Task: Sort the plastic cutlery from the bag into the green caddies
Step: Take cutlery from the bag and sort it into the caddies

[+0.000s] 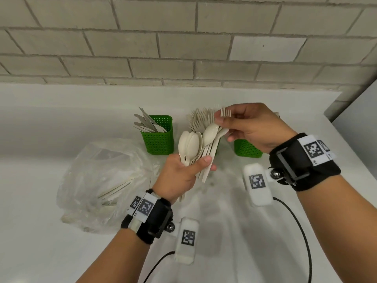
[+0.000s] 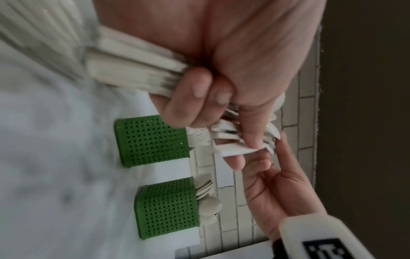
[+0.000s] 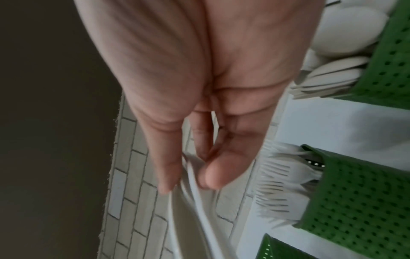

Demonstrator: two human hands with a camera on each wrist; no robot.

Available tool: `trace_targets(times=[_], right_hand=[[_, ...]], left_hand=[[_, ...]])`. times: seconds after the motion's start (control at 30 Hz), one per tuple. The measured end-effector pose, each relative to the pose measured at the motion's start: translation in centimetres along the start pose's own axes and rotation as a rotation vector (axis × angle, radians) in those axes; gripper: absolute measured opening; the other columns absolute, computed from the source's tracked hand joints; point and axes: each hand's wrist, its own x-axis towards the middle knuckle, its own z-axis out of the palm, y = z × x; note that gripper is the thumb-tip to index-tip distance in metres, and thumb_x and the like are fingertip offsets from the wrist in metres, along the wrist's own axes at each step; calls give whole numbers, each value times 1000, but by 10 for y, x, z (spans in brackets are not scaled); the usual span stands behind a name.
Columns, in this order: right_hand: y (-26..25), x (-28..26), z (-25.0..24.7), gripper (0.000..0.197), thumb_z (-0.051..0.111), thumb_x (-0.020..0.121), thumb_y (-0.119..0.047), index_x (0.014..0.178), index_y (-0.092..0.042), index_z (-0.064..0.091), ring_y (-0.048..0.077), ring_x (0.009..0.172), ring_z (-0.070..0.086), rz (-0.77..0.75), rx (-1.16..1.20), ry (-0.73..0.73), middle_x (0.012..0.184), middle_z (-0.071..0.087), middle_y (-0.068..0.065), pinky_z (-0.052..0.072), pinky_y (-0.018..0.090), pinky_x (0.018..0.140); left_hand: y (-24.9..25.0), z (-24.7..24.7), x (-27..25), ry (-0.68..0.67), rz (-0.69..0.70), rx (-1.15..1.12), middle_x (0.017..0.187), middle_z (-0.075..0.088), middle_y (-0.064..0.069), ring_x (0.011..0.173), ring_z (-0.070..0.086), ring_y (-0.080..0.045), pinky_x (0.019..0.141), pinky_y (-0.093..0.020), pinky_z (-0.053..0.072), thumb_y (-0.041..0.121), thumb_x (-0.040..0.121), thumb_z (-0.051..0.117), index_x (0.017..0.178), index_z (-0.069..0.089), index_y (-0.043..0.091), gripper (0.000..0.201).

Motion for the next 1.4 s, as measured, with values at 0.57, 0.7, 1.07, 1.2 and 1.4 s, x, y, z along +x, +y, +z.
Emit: trace_targets(times=[0.57,0.7,1.07,1.2,1.4], right_hand=[[4,2,5,26,74,72,-19,94,-5,72,19,67,68,-130,137,104,81,74,12,59,21,62],[10,2,13,29,75,67,-19,93,-6,71,13,57,65,-163,173,135,72,73,5,58,21,58],[-10,9,-11,13,78,76,-13,89,-14,73,16,60,65,-289,58,348,72,73,1,58,24,60],[-18,23,-21,16,80,78,-14,89,-21,72,17,61,68,-357,-123,457,80,73,4,60,32,66],[25,46,-2,30,81,77,-29,101,-15,73,21,74,70,-280,-430,430,91,73,6,56,33,71]], left_hand=[[1,-1,-4,88,-26,-81,75,73,-11,30,26,-9,36,-15,19,37,73,69,97,65,-9,53],[1,3,-8,83,64,-27,61,66,-4,34,33,-5,36,-16,26,30,73,71,78,67,1,30],[-10,-7,1,211,11,-69,75,72,-3,36,32,-4,36,-15,27,36,82,67,102,73,15,29],[-8,-15,4,254,-10,-170,76,68,-3,34,27,-8,38,-17,18,45,78,63,110,70,20,41],[-5,-13,6,143,-31,-336,72,60,-1,35,25,-6,35,-17,18,48,82,57,118,65,13,51]])
